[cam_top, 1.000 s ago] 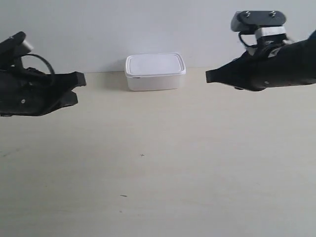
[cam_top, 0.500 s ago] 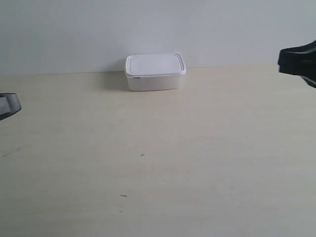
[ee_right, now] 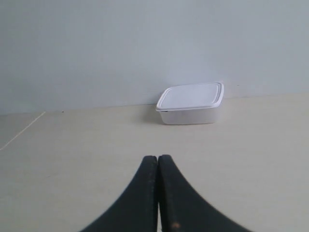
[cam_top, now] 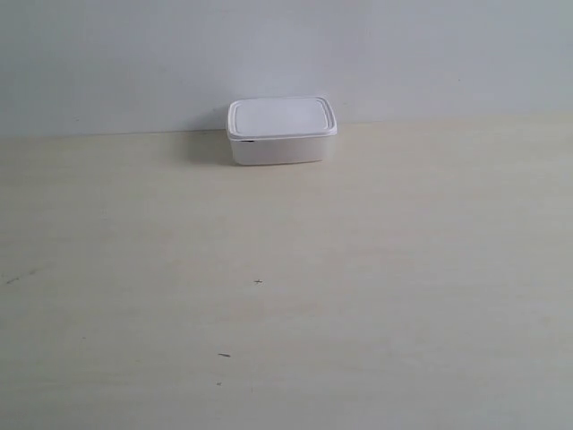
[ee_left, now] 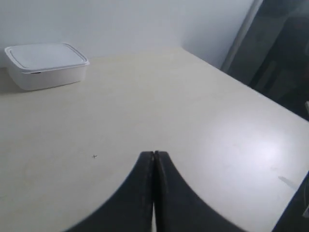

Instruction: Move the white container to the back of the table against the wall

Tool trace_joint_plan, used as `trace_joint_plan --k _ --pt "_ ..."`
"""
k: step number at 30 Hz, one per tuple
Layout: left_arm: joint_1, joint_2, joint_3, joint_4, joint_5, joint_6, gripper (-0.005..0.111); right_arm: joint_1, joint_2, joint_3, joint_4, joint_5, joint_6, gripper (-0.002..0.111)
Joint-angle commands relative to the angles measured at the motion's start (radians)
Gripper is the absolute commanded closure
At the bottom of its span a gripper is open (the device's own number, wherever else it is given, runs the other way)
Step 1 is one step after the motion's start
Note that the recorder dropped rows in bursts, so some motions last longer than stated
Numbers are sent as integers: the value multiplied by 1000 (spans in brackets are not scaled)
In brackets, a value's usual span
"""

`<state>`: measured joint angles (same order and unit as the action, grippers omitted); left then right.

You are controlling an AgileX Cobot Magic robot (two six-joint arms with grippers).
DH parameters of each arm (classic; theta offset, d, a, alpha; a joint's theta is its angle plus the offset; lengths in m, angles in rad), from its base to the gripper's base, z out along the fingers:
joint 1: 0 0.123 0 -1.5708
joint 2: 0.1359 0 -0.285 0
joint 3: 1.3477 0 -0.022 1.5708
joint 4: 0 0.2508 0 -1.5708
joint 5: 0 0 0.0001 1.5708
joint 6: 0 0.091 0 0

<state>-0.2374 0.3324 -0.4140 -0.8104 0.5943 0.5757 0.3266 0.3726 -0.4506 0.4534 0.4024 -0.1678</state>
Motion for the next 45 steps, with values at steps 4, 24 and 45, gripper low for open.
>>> trace_joint_plan --k 4,24,45 --pt "-5 -83 7 58 71 -11 107 -1 -221 15 19 134 39 108" --pt "-5 -88 7 75 84 -8 107 -1 -346 15 19 155 38 108" --pt "-5 -98 192 583 -366 -7 107 -1 -348 179 -327 -330 38 108"
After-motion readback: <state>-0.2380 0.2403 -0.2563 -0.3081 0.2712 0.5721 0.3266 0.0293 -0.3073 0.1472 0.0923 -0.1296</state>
